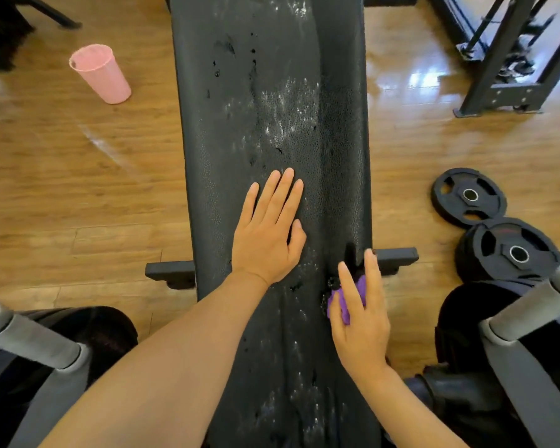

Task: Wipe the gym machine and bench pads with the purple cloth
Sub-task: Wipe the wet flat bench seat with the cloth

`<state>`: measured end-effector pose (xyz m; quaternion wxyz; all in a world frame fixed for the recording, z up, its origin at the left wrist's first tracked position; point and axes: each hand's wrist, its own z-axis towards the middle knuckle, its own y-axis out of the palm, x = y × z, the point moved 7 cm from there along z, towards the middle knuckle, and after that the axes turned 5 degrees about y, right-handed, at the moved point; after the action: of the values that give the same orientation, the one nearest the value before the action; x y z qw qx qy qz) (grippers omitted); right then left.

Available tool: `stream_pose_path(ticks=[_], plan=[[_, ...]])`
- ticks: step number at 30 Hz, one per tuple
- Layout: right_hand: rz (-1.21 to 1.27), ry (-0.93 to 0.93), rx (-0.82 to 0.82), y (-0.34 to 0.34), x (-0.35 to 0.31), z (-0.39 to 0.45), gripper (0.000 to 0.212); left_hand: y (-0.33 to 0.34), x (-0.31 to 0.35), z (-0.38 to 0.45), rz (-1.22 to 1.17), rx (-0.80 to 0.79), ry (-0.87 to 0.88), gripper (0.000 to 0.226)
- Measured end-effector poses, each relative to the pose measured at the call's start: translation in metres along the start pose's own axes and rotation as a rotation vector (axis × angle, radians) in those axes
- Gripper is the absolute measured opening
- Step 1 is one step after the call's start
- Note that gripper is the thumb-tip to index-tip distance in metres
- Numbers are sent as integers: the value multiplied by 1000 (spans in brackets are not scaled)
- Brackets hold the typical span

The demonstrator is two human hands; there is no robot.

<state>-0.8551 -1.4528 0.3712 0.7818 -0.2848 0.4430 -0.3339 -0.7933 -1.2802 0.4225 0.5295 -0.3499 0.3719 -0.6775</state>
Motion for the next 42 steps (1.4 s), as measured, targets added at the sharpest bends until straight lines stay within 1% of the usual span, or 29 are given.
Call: stream_pose_path(ticks=[2,5,9,11,15,17,20,25,28,31,34,36,38,42], plan=[[-4,24,26,-1,-4,-6,52,0,1,0,-4,3,10,57],[-8,32,71,0,-9,2,37,0,1,-1,-3,13,19,57],[-17,19,81,-1,-13,8,39,0,2,0,1,22,26,57],[-43,5,102,0,-15,19,37,-1,3,0,1,35,32,57],[-21,2,204,6,-21,75,33,-1,2,1,7,46,30,56],[-12,14,245,8,-22,84,32,-2,2,1,11,51,27,56],[-40,-43,204,6,-18,45,32,-2,2,-1,24,61,28,55],[-47,-75,52,-5,5,-65,33,-1,4,-2,39,60,15,56],[-45,-73,12,-6,10,-86,33,-1,4,-3,45,65,11,55],[-10,-53,60,-2,0,-44,35,-1,4,-3,49,67,9,55],[53,38,202,5,-10,52,35,-1,3,-2,60,75,16,55],[48,59,258,8,-14,99,36,-1,3,-2,58,78,22,54],[32,23,265,11,-15,101,35,0,2,-3,66,87,23,54],[-23,-46,220,0,-5,15,34,1,4,-4,79,102,27,52]])
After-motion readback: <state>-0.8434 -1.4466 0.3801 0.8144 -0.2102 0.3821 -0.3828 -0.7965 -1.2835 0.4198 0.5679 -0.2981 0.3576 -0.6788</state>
